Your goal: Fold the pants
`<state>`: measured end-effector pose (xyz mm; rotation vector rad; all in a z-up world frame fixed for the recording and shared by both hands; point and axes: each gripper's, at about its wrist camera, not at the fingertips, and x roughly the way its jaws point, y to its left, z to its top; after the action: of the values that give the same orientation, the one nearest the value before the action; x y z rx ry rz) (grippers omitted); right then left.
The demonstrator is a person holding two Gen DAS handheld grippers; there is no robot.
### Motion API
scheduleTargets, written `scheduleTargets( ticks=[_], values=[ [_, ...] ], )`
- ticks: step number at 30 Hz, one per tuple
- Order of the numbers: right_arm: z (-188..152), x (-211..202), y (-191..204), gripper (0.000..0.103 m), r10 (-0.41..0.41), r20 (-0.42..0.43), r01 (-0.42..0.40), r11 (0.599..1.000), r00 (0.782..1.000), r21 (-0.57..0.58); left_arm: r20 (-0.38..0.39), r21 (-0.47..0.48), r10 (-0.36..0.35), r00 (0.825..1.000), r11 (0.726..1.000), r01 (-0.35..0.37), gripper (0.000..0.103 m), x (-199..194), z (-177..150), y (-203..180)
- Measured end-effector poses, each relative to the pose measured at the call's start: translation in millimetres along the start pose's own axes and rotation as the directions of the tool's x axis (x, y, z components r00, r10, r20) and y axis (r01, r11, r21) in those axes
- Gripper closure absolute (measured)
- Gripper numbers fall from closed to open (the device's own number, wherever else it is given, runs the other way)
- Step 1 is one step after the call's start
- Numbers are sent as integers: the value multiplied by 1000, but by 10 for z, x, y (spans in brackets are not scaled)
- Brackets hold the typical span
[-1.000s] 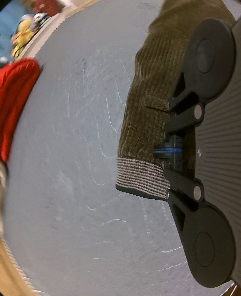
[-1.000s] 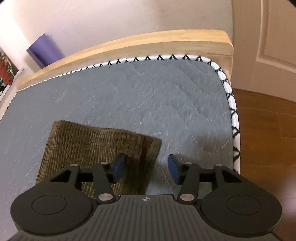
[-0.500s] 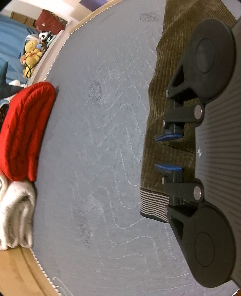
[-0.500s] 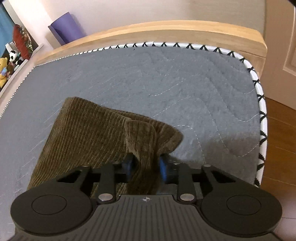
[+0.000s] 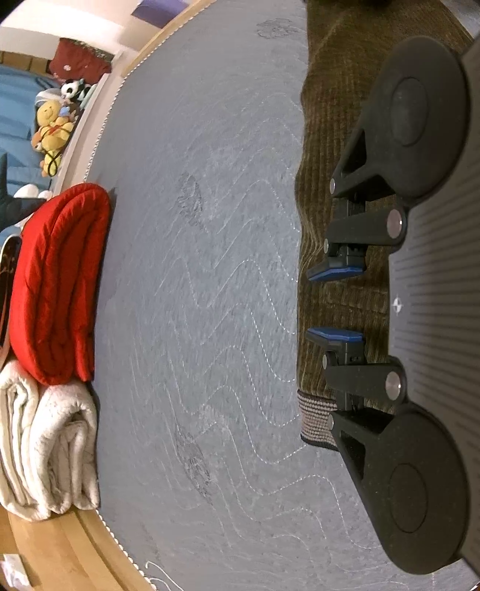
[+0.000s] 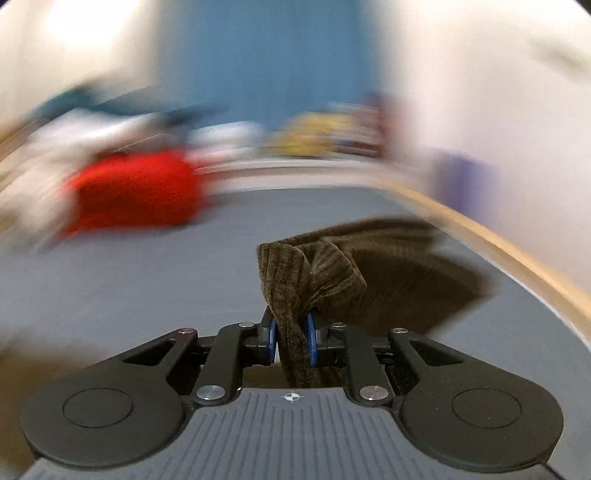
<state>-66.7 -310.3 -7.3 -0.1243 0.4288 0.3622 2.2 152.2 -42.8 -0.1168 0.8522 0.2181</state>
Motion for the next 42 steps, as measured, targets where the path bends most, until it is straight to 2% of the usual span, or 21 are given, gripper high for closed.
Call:
scheduleTargets(
  ticks=[1,2,4,5,7,8,11,13,18,22,24,28,29,30,31,34,37,39,40,41,42],
  values=[
    [-60,17,302,82,125,-45,-128,989,991,-78,-3,9,-5,1000,1000,5,72,14,-5,-13],
    [-142,32,582,80,237,-110,-251,958,965,-137,-7,19,-12,1000,1000,12,71,28,-11,-34],
    [-340,42,1049,74,401,-266,-461,859,877,-223,-15,29,-31,999,999,31,67,51,-17,-68],
    [-426,12,1201,66,451,-317,-533,807,834,-256,-17,34,-43,999,998,44,66,55,-17,-93],
    [-493,-82,1337,57,490,-329,-582,752,808,-310,-19,49,-74,997,996,75,65,58,-16,-153],
    [-481,-100,1328,52,493,-318,-580,752,810,-311,-23,59,-97,995,993,98,65,63,-22,-192],
    [-308,-28,1081,43,483,-273,-541,816,832,-205,-53,84,-202,978,975,206,65,97,-57,-367],
    [-245,18,869,41,445,-245,-486,863,861,-141,-107,62,-319,942,943,326,65,166,-85,-510],
    [-151,112,534,34,313,-225,-332,942,923,-47,-200,-70,-540,818,840,538,65,415,-148,-837],
    [-263,286,381,29,174,-272,-182,983,946,-6,-179,-104,-611,771,791,603,66,519,-103,-1028],
    [-315,375,297,29,106,-312,-106,994,944,19,-178,-115,-617,766,786,607,66,568,-73,-1109],
    [-423,478,90,28,50,-357,-17,995,933,94,-225,-96,-566,793,823,560,69,714,-97,-1322],
    [-441,482,46,28,38,-365,-2,995,930,98,-228,-76,-555,800,829,554,75,740,-96,-1378],
    [-450,497,8,27,30,-371,8,995,928,101,-233,-46,-543,807,835,549,90,744,-94,-1422],
    [-466,496,-32,26,21,-378,18,995,925,102,-238,-19,-533,812,839,544,94,728,-86,-1451],
    [-490,569,-121,24,-8,-424,51,995,906,90,-237,-20,-569,787,813,582,98,533,-13,-1380],
    [-530,601,-165,24,-37,-459,84,993,888,84,-158,-19,-655,739,750,661,100,86,78,-1205],
    [-519,580,-173,23,-34,-453,84,992,891,92,-117,-29,-674,730,737,676,100,-90,100,-1095],
    [-514,571,-180,22,-31,-449,82,992,893,95,-103,-37,-667,738,744,667,100,-106,94,-1045],
    [-514,561,-181,20,-28,-446,80,992,895,99,-103,-37,-642,760,766,642,101,-74,83,-1023],
    [-514,557,-182,19,-30,-445,82,992,895,99,-118,-30,-595,795,803,596,101,9,75,-1018]
  ],
)
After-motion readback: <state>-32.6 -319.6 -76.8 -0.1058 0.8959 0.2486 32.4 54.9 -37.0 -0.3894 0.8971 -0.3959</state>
